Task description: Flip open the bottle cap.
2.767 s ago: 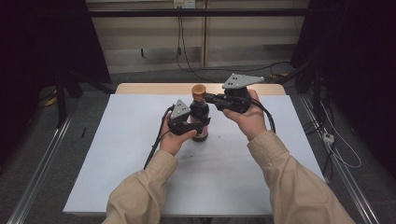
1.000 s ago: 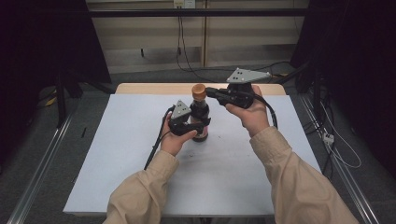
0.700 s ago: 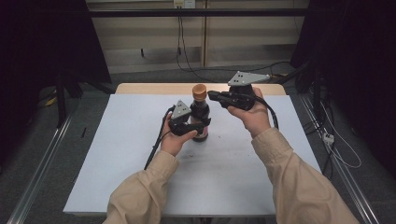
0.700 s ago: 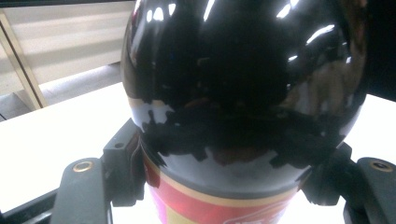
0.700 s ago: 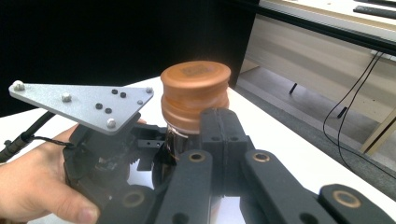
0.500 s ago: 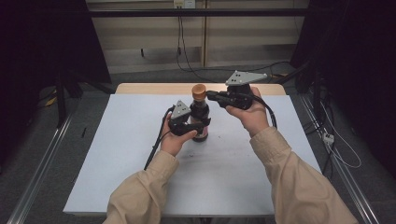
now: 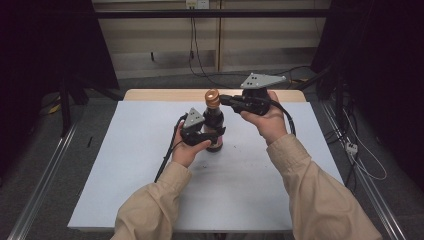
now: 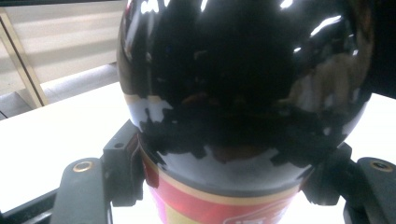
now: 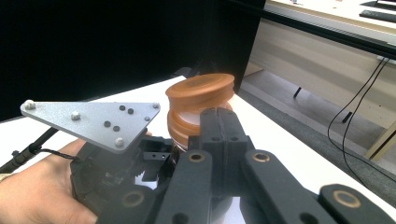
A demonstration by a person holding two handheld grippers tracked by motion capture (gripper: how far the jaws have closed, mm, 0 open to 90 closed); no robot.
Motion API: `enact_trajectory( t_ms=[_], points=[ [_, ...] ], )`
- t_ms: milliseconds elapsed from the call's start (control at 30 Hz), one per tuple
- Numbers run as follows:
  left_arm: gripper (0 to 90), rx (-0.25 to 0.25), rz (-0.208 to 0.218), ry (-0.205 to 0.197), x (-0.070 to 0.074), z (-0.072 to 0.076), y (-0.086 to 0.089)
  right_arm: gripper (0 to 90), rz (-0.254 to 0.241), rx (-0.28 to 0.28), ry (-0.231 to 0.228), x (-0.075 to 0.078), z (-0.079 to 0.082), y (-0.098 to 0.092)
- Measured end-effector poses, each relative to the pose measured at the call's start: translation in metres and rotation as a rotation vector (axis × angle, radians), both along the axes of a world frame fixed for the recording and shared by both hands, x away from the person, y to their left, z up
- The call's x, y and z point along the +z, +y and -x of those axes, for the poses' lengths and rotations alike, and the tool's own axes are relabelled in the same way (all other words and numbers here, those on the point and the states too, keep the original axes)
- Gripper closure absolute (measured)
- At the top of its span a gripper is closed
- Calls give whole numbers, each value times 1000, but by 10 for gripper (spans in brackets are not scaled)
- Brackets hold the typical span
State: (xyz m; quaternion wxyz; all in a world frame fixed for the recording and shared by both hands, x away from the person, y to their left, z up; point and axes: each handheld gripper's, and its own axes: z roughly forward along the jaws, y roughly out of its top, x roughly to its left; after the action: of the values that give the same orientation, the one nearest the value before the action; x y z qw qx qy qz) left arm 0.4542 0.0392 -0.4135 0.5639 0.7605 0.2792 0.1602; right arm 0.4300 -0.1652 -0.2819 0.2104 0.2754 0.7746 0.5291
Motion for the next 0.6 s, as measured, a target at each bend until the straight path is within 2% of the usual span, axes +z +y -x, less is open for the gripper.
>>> enact_trajectory(
  t_ms=[367, 600],
  points=[
    [295, -5, 5, 2, -1, 0, 0, 900, -46, 4, -15, 6, 1, 4],
    [293, -4, -4, -10, -1, 1, -2, 900, -50, 20, -26, 11, 0, 13]
  ],
)
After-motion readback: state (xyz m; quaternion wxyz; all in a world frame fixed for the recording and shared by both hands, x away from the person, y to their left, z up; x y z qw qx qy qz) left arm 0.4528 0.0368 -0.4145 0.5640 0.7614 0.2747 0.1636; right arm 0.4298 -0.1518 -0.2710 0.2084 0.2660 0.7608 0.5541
